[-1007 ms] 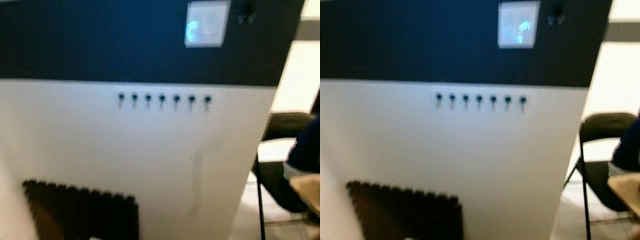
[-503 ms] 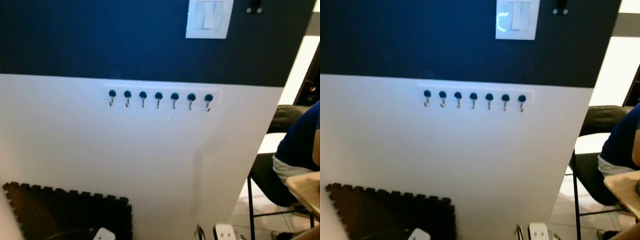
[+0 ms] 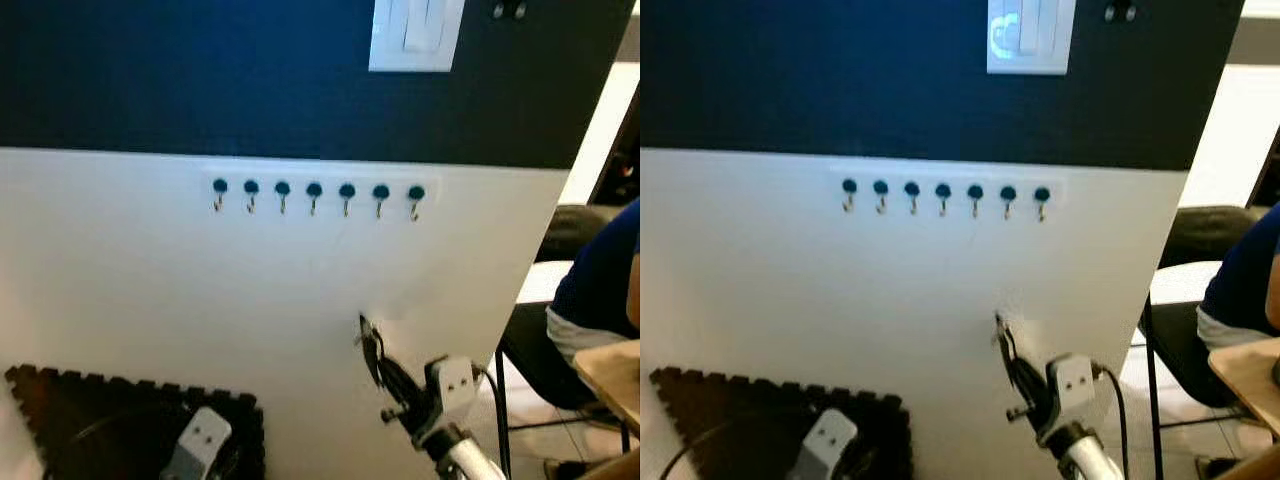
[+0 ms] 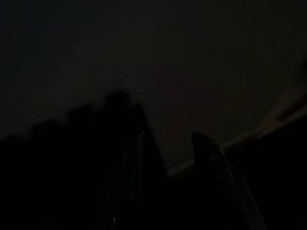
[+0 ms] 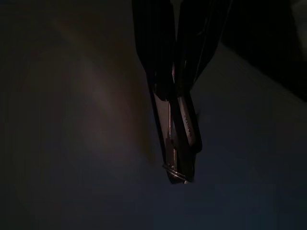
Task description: Hang keys on a hook
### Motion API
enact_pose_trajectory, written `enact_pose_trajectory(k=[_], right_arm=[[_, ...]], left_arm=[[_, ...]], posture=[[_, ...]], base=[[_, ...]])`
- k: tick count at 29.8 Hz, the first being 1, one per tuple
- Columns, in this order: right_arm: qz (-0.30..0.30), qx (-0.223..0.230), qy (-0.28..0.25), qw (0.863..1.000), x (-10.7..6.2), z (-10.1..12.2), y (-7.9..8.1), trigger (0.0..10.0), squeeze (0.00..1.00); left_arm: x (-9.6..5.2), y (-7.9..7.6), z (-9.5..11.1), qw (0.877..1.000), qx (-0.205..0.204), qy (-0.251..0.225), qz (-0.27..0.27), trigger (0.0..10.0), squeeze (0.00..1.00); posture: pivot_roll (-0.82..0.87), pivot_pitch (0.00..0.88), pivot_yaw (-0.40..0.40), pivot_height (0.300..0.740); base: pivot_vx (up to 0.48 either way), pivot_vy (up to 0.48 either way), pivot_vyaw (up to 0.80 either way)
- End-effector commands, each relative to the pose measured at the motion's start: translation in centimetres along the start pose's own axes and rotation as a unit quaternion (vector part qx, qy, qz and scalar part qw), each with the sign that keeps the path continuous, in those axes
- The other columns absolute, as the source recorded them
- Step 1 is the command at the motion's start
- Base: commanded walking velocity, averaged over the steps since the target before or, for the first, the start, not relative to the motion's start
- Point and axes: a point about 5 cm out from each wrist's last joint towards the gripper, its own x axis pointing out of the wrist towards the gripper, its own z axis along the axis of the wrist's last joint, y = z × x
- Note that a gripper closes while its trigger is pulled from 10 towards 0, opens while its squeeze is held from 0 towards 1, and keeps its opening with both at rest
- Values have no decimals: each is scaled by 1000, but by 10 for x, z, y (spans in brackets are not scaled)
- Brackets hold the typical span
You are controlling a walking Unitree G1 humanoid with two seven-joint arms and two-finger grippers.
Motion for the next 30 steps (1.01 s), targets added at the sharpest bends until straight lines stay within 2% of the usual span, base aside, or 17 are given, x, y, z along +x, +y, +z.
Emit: enact_pose_trajectory(k=[1, 3, 7, 8, 9, 13, 22, 25, 30], right_arm=[[25, 13, -9, 1000, 1, 4, 10, 10000, 0], [55, 9, -33, 998, 6, 18, 20, 10000, 0], [73, 10, -57, 996, 11, 32, 27, 10000, 0], [85, 24, -78, 993, 16, 47, 30, 10000, 0], [90, 30, -83, 992, 18, 52, 30, 10000, 0], [110, 56, -113, 986, 25, 77, 28, 10000, 0], [120, 81, -157, 977, 33, 112, 20, 10000, 0], [134, 129, -172, 967, 38, 132, 16, 10000, 0], [164, 159, -163, 960, 39, 144, 15, 10000, 0]], left_arm=[[-5, 1, 1, 1000, -6, -4, -16, 10000, 0], [-8, 0, 9, 999, -5, -33, -28, 10000, 0], [-9, -1, 17, 998, -9, -60, -33, 10000, 0], [-8, -2, 25, 996, -14, -74, -46, 10000, 0], [-8, -3, 28, 995, -16, -78, -53, 10000, 0], [-5, -6, 38, 993, -14, -88, -83, 10000, 0], [-4, -10, 44, 991, -15, -92, -101, 10000, 0], [-4, -16, 53, 986, -26, -102, -126, 10000, 0], [-2, -22, 71, 979, -47, -129, -151, 10000, 0]], posture=[[64, 28, 11, 740], [60, 33, 15, 740], [57, 35, 20, 740], [56, 38, 22, 740], [56, 38, 22, 740], [55, 40, 23, 740], [52, 43, 23, 740], [55, 45, 20, 740], [58, 49, 16, 740]], base=[[0, 0, 0], [0, 0, 0], [0, 0, 0], [0, 0, 0], [0, 0, 0], [0, 0, 0], [0, 0, 0], [0, 0, 0], [0, 0, 0]])
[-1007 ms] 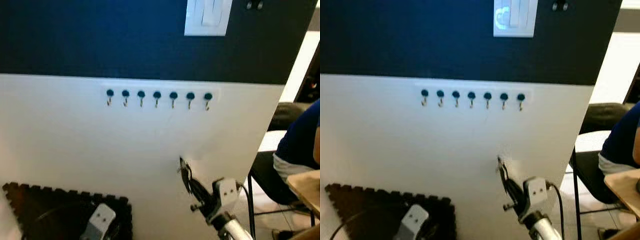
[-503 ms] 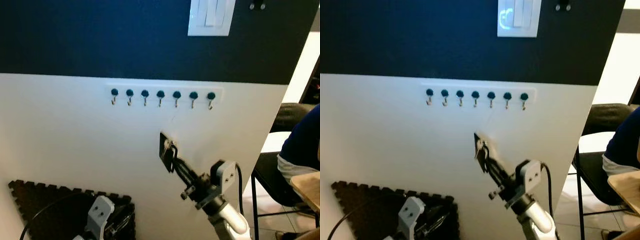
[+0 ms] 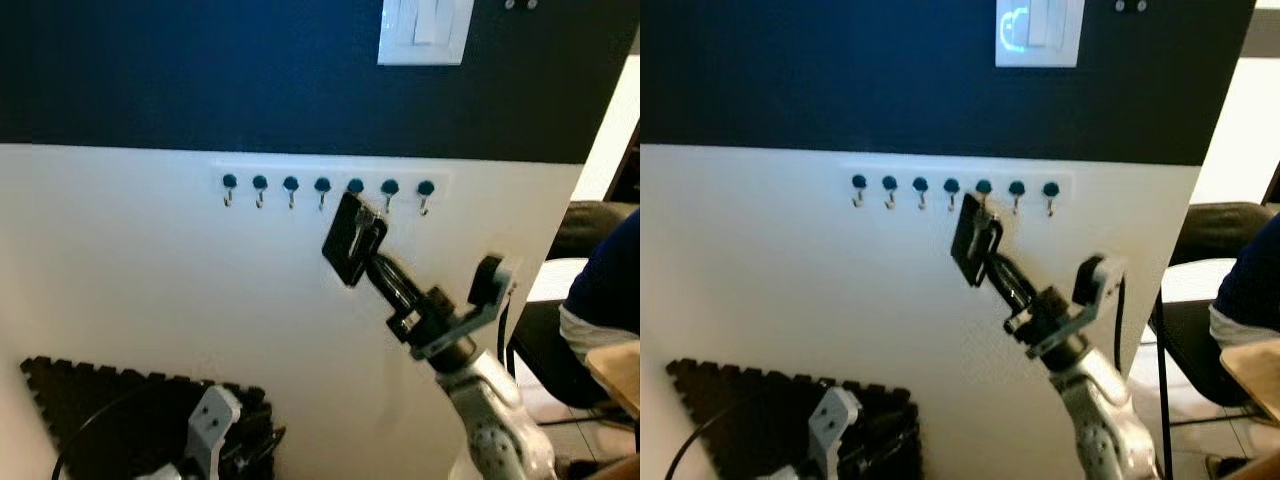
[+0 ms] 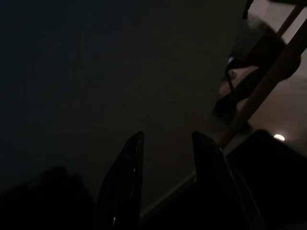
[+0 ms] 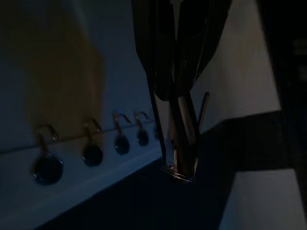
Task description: Hang keys on a hook
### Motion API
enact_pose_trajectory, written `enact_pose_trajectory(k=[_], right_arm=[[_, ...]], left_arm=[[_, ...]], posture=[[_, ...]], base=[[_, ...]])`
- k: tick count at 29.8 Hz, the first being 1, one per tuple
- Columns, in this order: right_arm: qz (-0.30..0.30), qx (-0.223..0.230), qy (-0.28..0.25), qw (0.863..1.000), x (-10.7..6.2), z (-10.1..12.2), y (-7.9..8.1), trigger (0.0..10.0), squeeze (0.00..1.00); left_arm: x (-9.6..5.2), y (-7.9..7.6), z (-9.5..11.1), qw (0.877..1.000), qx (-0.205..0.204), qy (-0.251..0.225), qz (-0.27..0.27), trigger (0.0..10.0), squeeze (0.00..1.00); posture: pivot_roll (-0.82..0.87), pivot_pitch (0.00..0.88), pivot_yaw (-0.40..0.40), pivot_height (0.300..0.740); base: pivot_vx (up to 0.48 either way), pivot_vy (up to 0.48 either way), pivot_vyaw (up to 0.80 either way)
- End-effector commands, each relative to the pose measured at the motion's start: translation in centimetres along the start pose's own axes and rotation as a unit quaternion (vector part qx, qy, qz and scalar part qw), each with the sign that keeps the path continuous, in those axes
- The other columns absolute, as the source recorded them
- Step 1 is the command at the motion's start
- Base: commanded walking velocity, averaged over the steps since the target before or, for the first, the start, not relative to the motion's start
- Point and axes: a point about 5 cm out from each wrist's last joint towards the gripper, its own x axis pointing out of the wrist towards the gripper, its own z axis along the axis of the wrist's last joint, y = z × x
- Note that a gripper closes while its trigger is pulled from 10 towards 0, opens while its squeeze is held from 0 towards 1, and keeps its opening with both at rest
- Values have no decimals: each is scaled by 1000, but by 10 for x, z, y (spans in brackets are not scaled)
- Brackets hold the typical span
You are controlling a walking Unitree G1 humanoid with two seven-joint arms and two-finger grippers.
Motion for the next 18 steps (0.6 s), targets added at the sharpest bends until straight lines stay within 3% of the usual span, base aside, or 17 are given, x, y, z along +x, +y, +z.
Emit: enact_pose_trajectory(k=[1, 3, 4, 10, 18], right_arm=[[19, 21, 3, 1000, 4, 10, 1, 10000, 0], [26, 29, 10, 999, 5, 13, 0, 10000, 0], [32, 44, 16, 998, 7, 21, -4, 10000, 0], [4, 64, 22, 998, 0, 34, -19, 10000, 0], [-50, 112, 21, 992, -15, 50, -36, 10000, 0]], left_arm=[[4, -5, 10, 1000, -15, -13, -23, 10000, 0], [9, -8, 16, 999, -19, -23, -35, 10000, 0], [20, -12, 30, 997, -24, -46, -55, 10000, 0], [33, -17, 46, 994, -29, -71, -72, 10000, 0], [38, -28, 51, 992, -38, -65, -99, 10000, 0]], posture=[[58, 50, 14, 740], [58, 51, 13, 740], [55, 51, 12, 740], [50, 47, 13, 740], [37, 40, 19, 740]], base=[[0, 0, 0], [0, 0, 0], [0, 0, 0], [0, 0, 0], [0, 0, 0]])
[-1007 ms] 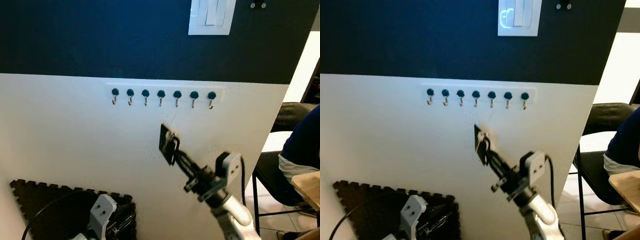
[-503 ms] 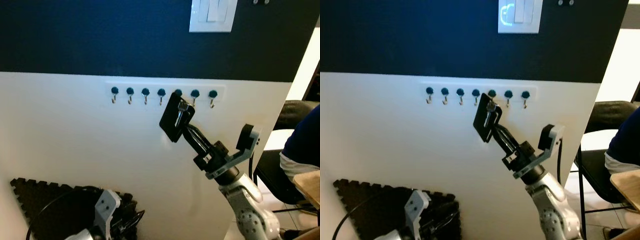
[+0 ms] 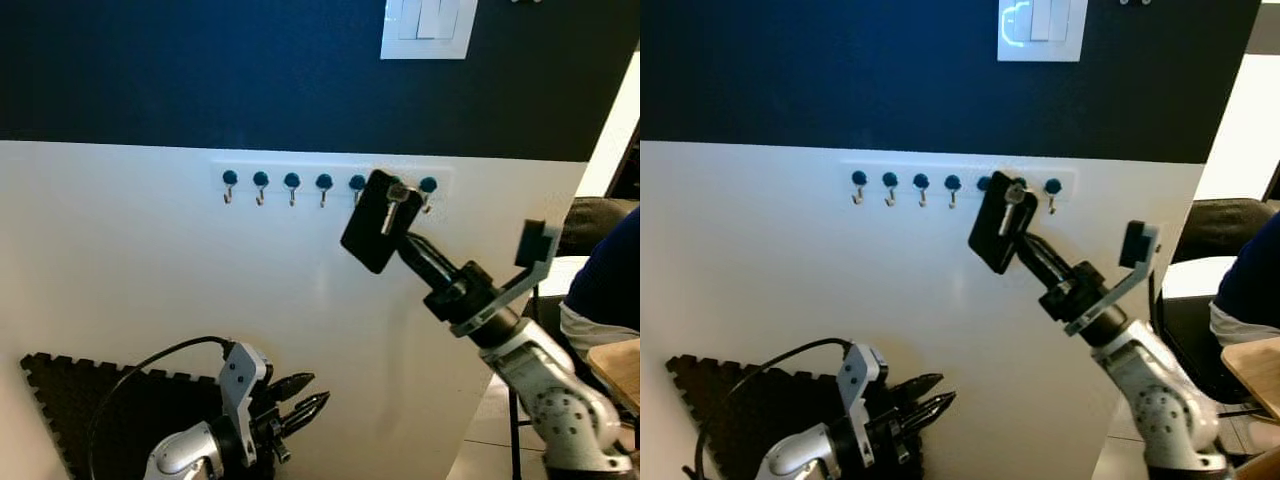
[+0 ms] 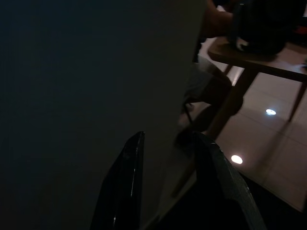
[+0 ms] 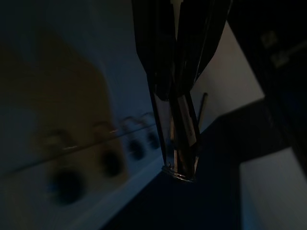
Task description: Hang keys on a hook
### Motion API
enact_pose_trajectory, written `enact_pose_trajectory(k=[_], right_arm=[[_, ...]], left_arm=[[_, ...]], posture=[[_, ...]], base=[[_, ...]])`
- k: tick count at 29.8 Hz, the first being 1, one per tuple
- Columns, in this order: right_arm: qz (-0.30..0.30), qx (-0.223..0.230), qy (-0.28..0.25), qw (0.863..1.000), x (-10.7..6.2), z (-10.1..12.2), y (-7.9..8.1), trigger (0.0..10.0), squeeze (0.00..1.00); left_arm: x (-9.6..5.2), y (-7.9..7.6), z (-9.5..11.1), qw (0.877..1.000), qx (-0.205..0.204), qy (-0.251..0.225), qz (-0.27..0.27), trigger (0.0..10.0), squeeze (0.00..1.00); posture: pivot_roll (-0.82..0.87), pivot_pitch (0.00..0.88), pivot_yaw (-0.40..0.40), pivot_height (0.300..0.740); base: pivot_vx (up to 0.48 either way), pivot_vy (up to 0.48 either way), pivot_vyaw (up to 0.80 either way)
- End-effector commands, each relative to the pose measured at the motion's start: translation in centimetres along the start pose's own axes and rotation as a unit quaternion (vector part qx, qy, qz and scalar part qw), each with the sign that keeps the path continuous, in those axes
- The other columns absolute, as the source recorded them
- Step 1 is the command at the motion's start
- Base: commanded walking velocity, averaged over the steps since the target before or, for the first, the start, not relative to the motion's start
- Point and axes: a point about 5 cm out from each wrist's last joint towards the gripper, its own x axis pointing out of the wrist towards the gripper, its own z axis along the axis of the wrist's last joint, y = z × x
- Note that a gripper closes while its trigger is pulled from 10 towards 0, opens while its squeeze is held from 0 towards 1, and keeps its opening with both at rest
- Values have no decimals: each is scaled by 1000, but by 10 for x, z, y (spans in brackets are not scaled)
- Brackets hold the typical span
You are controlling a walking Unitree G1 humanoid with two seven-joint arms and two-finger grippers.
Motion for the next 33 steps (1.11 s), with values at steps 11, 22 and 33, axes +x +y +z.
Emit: enact_pose_trajectory(k=[11, 22, 33], right_arm=[[-48, 79, -13, 996, -8, 8, -11, 10000, 0], [-68, 134, -3, 989, -10, 9, -18, 10000, 0], [-17, 167, 86, 982, -11, -1, -10, 10000, 0]], left_arm=[[5, -8, 4, 1000, -11, 3, -21, 10000, 0], [4, -9, 5, 1000, -12, 7, -21, 10000, 0], [8, -9, 11, 1000, -12, 2, -25, 10000, 0]], posture=[[38, 39, 23, 740], [40, 42, 24, 740], [42, 53, 16, 740]], base=[[0, 0, 0], [0, 0, 0], [0, 0, 0]])
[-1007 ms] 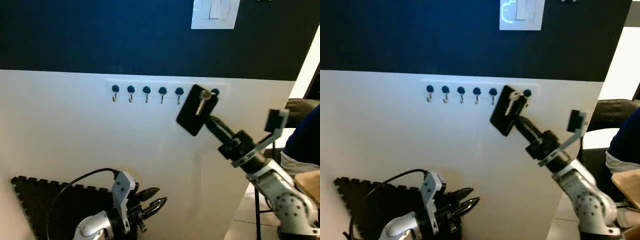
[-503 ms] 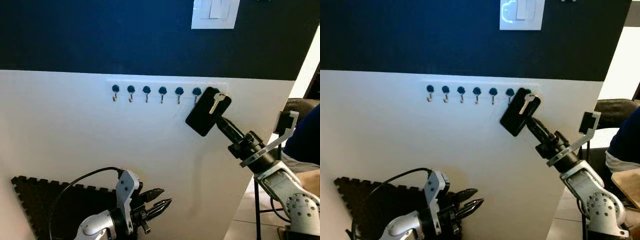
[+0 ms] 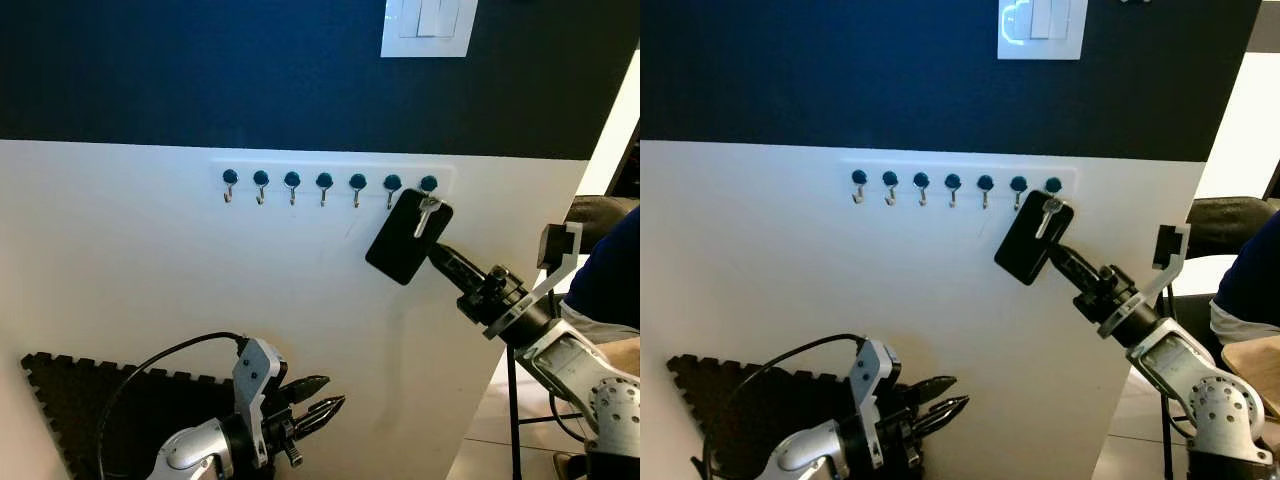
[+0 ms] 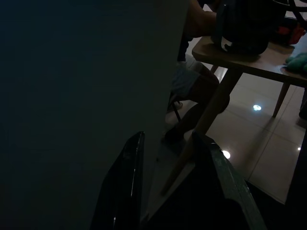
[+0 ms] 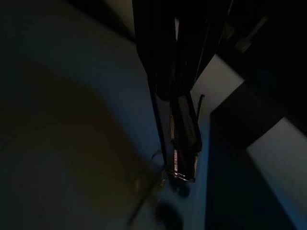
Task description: Hang keys on a hook
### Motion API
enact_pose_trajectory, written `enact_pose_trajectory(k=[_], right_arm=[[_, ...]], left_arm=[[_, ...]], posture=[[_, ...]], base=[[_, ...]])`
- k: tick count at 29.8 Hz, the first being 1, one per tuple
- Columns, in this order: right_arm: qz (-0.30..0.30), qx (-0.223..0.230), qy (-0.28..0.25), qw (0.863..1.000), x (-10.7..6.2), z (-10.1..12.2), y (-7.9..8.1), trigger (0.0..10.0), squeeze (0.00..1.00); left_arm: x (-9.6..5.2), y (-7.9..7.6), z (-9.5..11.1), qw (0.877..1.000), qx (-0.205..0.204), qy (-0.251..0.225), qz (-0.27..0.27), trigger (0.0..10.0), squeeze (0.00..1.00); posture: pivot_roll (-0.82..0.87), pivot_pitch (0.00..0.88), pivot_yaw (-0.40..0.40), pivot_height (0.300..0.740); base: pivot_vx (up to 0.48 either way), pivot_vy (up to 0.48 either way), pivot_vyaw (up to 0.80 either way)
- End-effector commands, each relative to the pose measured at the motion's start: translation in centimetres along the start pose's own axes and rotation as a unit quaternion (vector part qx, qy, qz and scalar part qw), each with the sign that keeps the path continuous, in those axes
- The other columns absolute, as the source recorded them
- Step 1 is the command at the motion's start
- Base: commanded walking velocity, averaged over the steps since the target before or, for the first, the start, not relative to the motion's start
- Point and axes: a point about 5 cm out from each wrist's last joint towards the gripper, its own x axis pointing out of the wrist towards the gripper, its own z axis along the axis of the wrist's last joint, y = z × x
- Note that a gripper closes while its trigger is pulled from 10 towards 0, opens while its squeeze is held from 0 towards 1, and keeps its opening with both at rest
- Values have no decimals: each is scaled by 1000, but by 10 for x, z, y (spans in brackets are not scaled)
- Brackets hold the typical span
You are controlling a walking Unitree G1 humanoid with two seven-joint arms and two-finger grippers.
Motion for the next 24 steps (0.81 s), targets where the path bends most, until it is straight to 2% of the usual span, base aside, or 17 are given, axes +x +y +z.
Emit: enact_pose_trajectory(k=[1, 11, 18, 24], right_arm=[[33, 4, 36, 999, 1, -7, 8, 10000, 0], [113, 20, 87, 990, 4, -20, 25, 10000, 0], [107, 29, 92, 990, 10, -17, 15, 10000, 0], [98, 46, 100, 989, 22, -11, -1, 10000, 0]], left_arm=[[4, -3, 4, 1000, -4, -6, -9, 10000, 0], [8, -3, 9, 1000, -1, -11, -15, 10000, 0], [9, -2, 9, 1000, 0, -12, -12, 10000, 0], [10, -1, 10, 1000, 1, -13, -11, 10000, 0]], posture=[[42, 53, 16, 740], [47, 57, 9, 740], [46, 58, 10, 740], [47, 60, 5, 740]], base=[[0, 0, 0], [0, 0, 0], [0, 0, 0], [0, 0, 0]])
